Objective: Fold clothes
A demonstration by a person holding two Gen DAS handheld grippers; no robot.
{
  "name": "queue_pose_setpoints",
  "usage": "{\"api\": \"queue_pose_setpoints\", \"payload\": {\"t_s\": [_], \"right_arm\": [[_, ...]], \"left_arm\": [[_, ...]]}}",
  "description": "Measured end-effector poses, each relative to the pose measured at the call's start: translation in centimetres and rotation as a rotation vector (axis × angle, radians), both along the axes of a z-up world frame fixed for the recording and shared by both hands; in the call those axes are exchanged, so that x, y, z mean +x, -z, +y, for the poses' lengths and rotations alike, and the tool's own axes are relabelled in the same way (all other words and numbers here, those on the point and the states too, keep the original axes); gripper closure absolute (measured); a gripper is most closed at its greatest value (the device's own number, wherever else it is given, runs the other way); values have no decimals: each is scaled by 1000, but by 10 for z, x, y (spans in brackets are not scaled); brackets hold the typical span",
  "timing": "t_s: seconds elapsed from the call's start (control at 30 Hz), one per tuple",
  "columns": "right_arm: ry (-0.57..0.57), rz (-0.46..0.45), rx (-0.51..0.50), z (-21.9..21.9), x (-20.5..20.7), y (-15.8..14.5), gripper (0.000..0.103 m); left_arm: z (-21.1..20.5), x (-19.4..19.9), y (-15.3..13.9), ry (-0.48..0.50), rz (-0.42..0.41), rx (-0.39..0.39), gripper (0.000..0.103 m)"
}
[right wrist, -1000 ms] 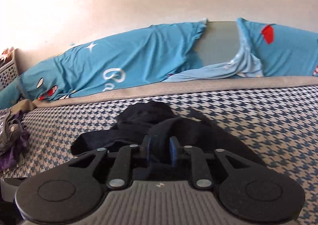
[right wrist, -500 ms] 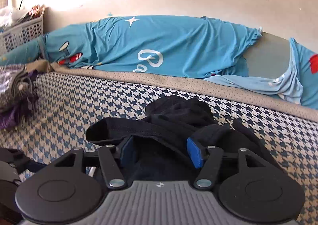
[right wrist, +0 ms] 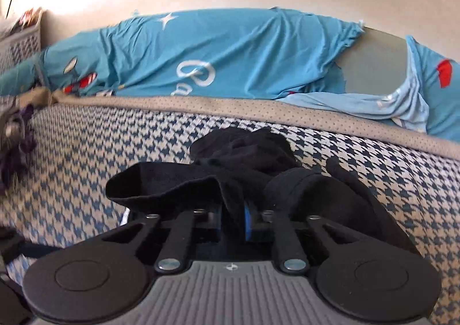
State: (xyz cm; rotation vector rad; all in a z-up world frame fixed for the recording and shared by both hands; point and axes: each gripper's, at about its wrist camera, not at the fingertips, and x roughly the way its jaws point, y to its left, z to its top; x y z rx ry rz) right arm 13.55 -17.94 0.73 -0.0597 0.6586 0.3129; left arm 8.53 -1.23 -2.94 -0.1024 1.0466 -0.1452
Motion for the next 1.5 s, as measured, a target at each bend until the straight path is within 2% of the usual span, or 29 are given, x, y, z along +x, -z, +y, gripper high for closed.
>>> {"api": "queue_pose_setpoints", "payload": {"t_s": [0.13,0.27,0.53,0.8,1.0,1.1,1.2,1.33,1.5], "right_arm": [[86,-53,46,-16,-5,-13,92],[169,-66,106,-39,-8,-20,92],[333,-84,122,-81,-15,-30,92],[436,-37,159,-122,-24,-34,92],[604,94,245,-165,-24,-24,92],[665,148,268,-182,-27,-18,86],[737,130,204,-193,-34,-21,80],[755,72,177,-205,-42,-29,80],[701,19,226,-207,-49,-39,80]], "left_arm": [[-1,0,0,12,-6,-1,0],[-3,0,0,25,-11,-14,0],[-10,-6,-1,60,-26,-34,0],[-15,-9,2,88,-35,-49,0],[-19,-13,0,115,-53,-79,0],[-26,-15,-2,128,-58,-60,0],[-29,-13,-1,142,-56,-62,0],[-35,-13,-1,162,-57,-73,0],[-37,-18,-1,184,-62,-73,0]]}}
